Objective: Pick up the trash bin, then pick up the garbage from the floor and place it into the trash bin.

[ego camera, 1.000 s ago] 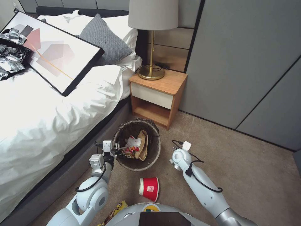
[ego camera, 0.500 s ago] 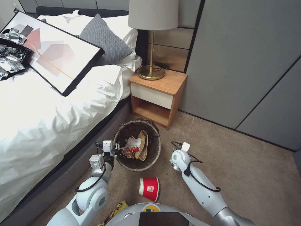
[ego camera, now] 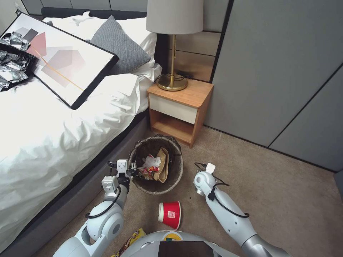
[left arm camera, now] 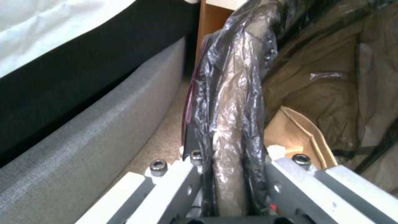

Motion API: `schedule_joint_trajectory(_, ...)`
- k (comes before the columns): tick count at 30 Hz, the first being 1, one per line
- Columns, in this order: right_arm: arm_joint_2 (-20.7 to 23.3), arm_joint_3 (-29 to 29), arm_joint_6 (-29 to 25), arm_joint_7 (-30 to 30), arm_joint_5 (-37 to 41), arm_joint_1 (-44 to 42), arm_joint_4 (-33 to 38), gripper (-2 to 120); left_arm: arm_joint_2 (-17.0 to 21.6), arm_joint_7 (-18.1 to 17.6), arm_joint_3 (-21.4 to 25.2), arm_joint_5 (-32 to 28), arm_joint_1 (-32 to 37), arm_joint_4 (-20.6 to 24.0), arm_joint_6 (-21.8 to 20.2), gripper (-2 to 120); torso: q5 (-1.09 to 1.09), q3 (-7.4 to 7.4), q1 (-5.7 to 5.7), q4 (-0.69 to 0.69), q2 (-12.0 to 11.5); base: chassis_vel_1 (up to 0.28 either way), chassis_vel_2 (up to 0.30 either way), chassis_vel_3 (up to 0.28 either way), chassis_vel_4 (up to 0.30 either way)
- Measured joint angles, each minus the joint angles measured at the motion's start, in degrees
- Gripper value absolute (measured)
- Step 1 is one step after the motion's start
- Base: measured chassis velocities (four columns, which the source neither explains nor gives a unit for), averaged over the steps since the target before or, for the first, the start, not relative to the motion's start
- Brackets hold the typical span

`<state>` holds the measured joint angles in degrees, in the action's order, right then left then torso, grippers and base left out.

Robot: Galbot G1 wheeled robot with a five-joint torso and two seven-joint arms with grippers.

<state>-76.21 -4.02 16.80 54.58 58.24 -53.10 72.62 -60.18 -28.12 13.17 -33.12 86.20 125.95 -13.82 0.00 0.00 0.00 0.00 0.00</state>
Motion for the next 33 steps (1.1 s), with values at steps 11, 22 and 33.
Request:
schedule_joint_trajectory(11, -0.98, 0.28, -0.10, -0.19, -0.62, 0.64, -2.36, 71, -0.01, -0.02, -0.01, -0.03, -0.27, -0.35, 0.13, 0, 0.00, 0.00, 0.00, 0.00, 0.00, 0.000, 0.000, 0.000, 0.000)
schedule_joint_trajectory(22, -1.13, 0.33, -0.23, -0.28, -0.92, 0.89, -3.03, 52, 0.05, -0.02, -0.02, -0.11, -0.33, -0.51, 0.23, 0, 0.00, 0.00, 0.00, 0.00, 0.00, 0.000, 0.000, 0.000, 0.000)
schedule_joint_trajectory(33, -0.75, 0.30, -0.38, 0.02, -1.37, 0.31, -1.73, 32, 0.13, -0.02, -0.20, -0.17, -0.50, -0.66, 0.25, 0, 0.00, 0.00, 0.00, 0.00, 0.00, 0.000, 0.000, 0.000, 0.000)
